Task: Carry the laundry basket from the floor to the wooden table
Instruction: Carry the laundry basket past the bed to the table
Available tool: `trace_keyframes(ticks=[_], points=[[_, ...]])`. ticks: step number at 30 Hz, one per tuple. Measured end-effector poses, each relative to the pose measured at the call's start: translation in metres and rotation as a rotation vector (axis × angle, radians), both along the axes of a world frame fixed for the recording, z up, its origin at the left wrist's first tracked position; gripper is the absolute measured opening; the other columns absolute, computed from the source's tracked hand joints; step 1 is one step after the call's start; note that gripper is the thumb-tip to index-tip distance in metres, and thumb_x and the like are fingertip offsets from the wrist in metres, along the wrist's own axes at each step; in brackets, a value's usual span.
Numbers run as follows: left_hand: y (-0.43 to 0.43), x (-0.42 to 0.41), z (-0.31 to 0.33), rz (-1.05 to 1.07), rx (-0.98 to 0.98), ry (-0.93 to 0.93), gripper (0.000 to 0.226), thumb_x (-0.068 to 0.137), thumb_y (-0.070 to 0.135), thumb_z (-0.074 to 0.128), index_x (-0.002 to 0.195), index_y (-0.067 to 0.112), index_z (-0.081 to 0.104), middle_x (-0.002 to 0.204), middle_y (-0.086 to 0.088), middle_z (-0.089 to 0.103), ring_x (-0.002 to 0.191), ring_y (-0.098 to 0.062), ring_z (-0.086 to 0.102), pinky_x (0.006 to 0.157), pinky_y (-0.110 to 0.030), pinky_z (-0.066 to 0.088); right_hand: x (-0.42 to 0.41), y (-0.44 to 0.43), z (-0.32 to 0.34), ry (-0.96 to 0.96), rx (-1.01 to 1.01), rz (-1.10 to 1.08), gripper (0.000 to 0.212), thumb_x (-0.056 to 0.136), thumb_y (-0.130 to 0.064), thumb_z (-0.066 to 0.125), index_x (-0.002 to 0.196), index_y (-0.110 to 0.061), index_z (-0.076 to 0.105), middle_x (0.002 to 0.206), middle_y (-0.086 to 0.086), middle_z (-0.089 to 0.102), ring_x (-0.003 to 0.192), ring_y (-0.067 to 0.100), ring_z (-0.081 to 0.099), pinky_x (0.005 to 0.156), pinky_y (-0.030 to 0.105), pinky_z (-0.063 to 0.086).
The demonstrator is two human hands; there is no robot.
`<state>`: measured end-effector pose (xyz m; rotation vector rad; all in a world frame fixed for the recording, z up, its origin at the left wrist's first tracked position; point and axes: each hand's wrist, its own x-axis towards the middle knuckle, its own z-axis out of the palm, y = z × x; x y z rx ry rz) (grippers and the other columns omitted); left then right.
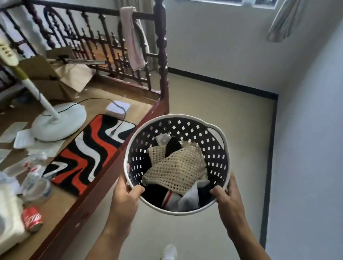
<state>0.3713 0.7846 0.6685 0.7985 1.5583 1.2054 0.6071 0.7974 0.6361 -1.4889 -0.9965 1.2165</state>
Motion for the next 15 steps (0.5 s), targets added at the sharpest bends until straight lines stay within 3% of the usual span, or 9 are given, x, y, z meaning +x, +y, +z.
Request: trace_keyframes(ticks=[3,5,7,9,12,15], points=[[0.071,0.021,0.006,-0.098,0.012,-0.002,0.065,0.084,-0.010,0.051,0.127,0.039,0.059,0.110,0.004,0.075,0.105,-0.015,0.069,0.084,-0.029,0.054,0.023,0.051,0.012,-0.027,-0.001,-0.044,0.069,0.074,-0.021,0.055,0.142,-0.030,0.049,0.110,-0.006,0.071,0.099,0.018,0.070,0.069,0.024,0.060],[0.116,0.040,0.007,-0.168,0.019,0.003,0.064,0.084,-0.010,0.051,0.130,0.033,0.057,0.110,0.003,0.074,0.105,-0.015,0.068,0.079,-0.025,0.054,0.043,0.081,0.015,-0.022,0.008,-0.112,0.067,0.075,-0.021,0.056,0.140,-0.039,0.051,0.114,-0.001,0.071,0.106,0.025,0.070,0.078,0.032,0.061],[0.160,0.063,0.009,-0.224,0.029,0.006,0.064,0.083,-0.009,0.052,0.133,0.031,0.056,0.113,0.002,0.074,0.107,-0.015,0.068,0.077,-0.023,0.055,0.065,0.110,0.016,-0.012,0.009,-0.189,0.062,0.076,-0.019,0.056,0.124,-0.058,0.055,0.108,-0.009,0.074,0.104,0.021,0.071,0.084,0.041,0.061],[0.203,0.089,0.010,-0.277,0.035,0.006,0.063,0.083,-0.009,0.052,0.133,0.030,0.056,0.112,0.001,0.074,0.106,-0.015,0.069,0.076,-0.023,0.056,0.088,0.141,0.016,-0.006,0.004,-0.254,0.061,0.076,-0.019,0.056,0.113,-0.067,0.055,0.104,-0.019,0.074,0.098,0.011,0.072,0.082,0.038,0.059],[0.269,0.130,0.005,-0.342,0.038,0.020,0.061,0.083,-0.010,0.051,0.127,0.031,0.059,0.107,0.002,0.076,0.102,-0.014,0.070,0.076,-0.024,0.057,0.125,0.192,0.011,0.017,-0.004,-0.314,0.063,0.075,-0.021,0.055,0.120,-0.065,0.051,0.101,-0.028,0.071,0.096,0.006,0.070,0.077,0.031,0.055],[0.335,0.171,-0.002,-0.362,0.051,0.032,0.063,0.083,-0.010,0.051,0.132,0.029,0.057,0.107,0.003,0.076,0.105,-0.017,0.070,0.080,-0.027,0.057,0.163,0.256,0.005,0.049,-0.001,-0.335,0.064,0.076,-0.019,0.054,0.118,-0.067,0.052,0.104,-0.028,0.071,0.099,0.009,0.070,0.083,0.038,0.057]])
